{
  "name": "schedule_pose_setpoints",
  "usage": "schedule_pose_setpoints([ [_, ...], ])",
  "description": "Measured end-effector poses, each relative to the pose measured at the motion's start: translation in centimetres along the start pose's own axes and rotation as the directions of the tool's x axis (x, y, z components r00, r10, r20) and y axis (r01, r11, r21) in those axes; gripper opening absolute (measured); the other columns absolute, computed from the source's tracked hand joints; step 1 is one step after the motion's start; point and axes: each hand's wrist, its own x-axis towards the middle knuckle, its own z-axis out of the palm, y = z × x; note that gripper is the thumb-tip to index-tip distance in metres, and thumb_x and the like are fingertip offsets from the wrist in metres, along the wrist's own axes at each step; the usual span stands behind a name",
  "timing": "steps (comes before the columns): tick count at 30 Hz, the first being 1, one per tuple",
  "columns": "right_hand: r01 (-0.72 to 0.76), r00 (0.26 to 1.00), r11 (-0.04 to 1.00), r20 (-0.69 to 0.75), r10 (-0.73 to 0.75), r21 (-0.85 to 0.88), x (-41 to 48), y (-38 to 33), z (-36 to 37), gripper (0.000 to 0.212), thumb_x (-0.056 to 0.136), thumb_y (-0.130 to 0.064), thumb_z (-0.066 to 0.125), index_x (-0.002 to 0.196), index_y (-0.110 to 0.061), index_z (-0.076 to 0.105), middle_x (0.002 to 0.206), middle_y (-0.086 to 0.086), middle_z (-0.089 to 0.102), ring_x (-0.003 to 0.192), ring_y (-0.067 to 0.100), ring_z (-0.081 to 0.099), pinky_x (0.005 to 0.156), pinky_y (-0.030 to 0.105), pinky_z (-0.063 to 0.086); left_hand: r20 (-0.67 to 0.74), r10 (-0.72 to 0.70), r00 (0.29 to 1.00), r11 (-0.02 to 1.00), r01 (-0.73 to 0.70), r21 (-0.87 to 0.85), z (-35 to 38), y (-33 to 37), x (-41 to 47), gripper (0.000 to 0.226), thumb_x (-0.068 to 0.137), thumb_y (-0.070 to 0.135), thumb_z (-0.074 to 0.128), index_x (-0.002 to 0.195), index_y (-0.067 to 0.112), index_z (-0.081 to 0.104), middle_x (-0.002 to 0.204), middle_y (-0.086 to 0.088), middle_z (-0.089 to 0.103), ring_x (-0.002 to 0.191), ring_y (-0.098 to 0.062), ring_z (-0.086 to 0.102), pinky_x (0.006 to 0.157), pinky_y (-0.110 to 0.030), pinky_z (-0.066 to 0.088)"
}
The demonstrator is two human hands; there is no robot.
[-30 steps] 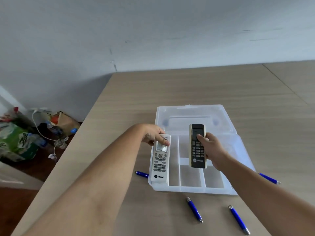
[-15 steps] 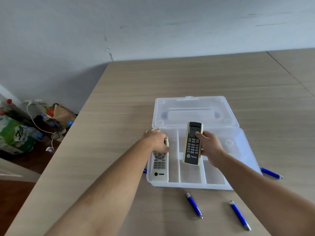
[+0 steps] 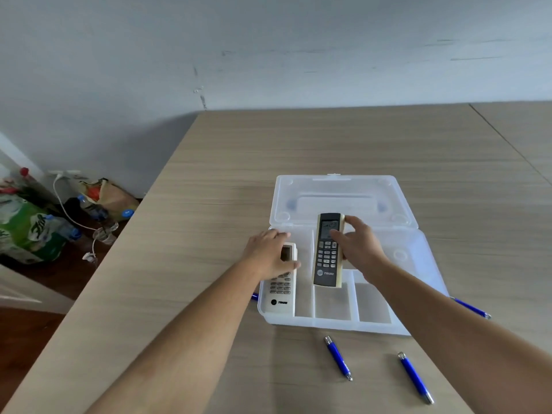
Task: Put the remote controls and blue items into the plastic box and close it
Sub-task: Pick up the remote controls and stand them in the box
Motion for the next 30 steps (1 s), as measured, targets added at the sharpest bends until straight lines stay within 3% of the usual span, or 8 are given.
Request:
schedule_pose_setpoints([
  [3, 0.108, 0.994, 0.982, 0.017, -0.107, -0.155, 0.1, -1.5, 1.5, 0.053, 0.088, -0.019, 0.056, 0.137, -0.028, 0.038, 0.064, 0.003, 0.057, 0.059, 0.019, 0.054, 0.054, 0.027, 0.043, -0.107, -0.067, 0.992, 0.992, 0.055, -0.111, -0.3, -1.4, -0.9, 0.073, 0.086, 0.045, 0.06, 0.15, 0.023, 0.032, 0.155, 0.0, 0.033, 0.143, -0.021, 0.031, 0.117, -0.041, 0.029],
  [6, 0.135, 0.99, 0.918, 0.025, -0.135, -0.373, 0.2, -2.2, 3.6, 0.052, 0.085, -0.014, 0.052, 0.135, -0.021, 0.042, 0.083, 0.012, 0.063, 0.073, 0.028, 0.056, 0.061, 0.03, 0.046, -0.021, -0.226, 0.974, 0.914, 0.205, -0.35, -0.4, -1.9, -1.7, 0.071, 0.089, 0.031, 0.061, 0.152, 0.017, 0.028, 0.148, -0.01, 0.041, 0.131, -0.027, 0.048, 0.107, -0.039, 0.043],
  [9, 0.132, 0.991, 0.84, 0.071, -0.111, -0.526, -0.1, -1.9, 5.4, 0.04, 0.083, -0.011, 0.048, 0.123, -0.014, 0.048, 0.09, 0.012, 0.061, 0.078, 0.032, 0.057, 0.062, 0.031, 0.046, 0.126, -0.297, 0.947, 0.791, 0.318, -0.523, 0.0, -1.9, -2.2, 0.047, 0.095, 0.022, 0.053, 0.141, 0.014, 0.048, 0.116, -0.012, 0.068, 0.091, -0.028, 0.07, 0.082, -0.037, 0.059],
  [12, 0.135, 0.991, 0.795, 0.098, -0.095, -0.592, -0.2, -1.3, 6.4, 0.033, 0.081, -0.011, 0.052, 0.114, -0.011, 0.054, 0.096, 0.011, 0.063, 0.082, 0.033, 0.057, 0.066, 0.031, 0.046, 0.144, -0.326, 0.934, 0.763, 0.35, -0.543, 0.5, -1.9, -2.4, 0.032, 0.099, 0.023, 0.047, 0.119, 0.01, 0.068, 0.099, -0.013, 0.075, 0.065, -0.026, 0.067, 0.069, -0.038, 0.063],
  [17, 0.177, 0.982, 0.73, 0.165, -0.09, -0.66, -0.6, 0.0, 6.1, 0.041, 0.085, -0.03, 0.056, 0.123, -0.014, 0.058, 0.122, 0.013, 0.054, 0.114, 0.033, 0.054, 0.092, 0.037, 0.048, 0.138, -0.357, 0.924, 0.75, 0.372, -0.547, 0.6, -1.8, -2.2, 0.029, 0.098, 0.021, 0.048, 0.107, 0.005, 0.07, 0.097, -0.018, 0.074, 0.065, -0.029, 0.068, 0.069, -0.042, 0.063],
  [22, 0.212, 0.972, 0.555, 0.233, -0.033, -0.804, -0.8, 0.5, 4.8, 0.054, 0.083, -0.051, 0.057, 0.133, -0.032, 0.05, 0.139, 0.008, 0.042, 0.129, 0.03, 0.039, 0.105, 0.041, 0.037, 0.138, -0.354, 0.925, 0.76, 0.37, -0.534, 0.6, -1.8, -2.2, 0.028, 0.098, 0.021, 0.049, 0.106, 0.004, 0.07, 0.097, -0.019, 0.074, 0.066, -0.029, 0.068, 0.07, -0.043, 0.063],
  [26, 0.204, 0.935, 0.568, 0.33, 0.128, -0.797, -0.2, -0.8, 4.6, 0.066, 0.081, -0.043, 0.066, 0.14, -0.025, 0.042, 0.141, 0.007, 0.048, 0.129, 0.029, 0.045, 0.103, 0.039, 0.041, 0.144, -0.359, 0.922, 0.761, 0.379, -0.526, 0.5, -1.7, -2.1, 0.025, 0.097, 0.018, 0.05, 0.105, 0.007, 0.071, 0.096, -0.016, 0.075, 0.068, -0.03, 0.071, 0.069, -0.042, 0.063],
  [30, 0.183, 0.924, 0.561, 0.335, 0.182, -0.807, 0.1, -1.7, 5.2, 0.063, 0.082, -0.028, 0.07, 0.137, -0.011, 0.045, 0.136, 0.011, 0.053, 0.124, 0.029, 0.05, 0.096, 0.034, 0.044, 0.133, -0.365, 0.921, 0.772, 0.38, -0.51, 0.4, -1.8, -2.3, 0.027, 0.097, 0.021, 0.049, 0.104, 0.008, 0.072, 0.095, -0.015, 0.076, 0.061, -0.027, 0.066, 0.069, -0.039, 0.063],
])
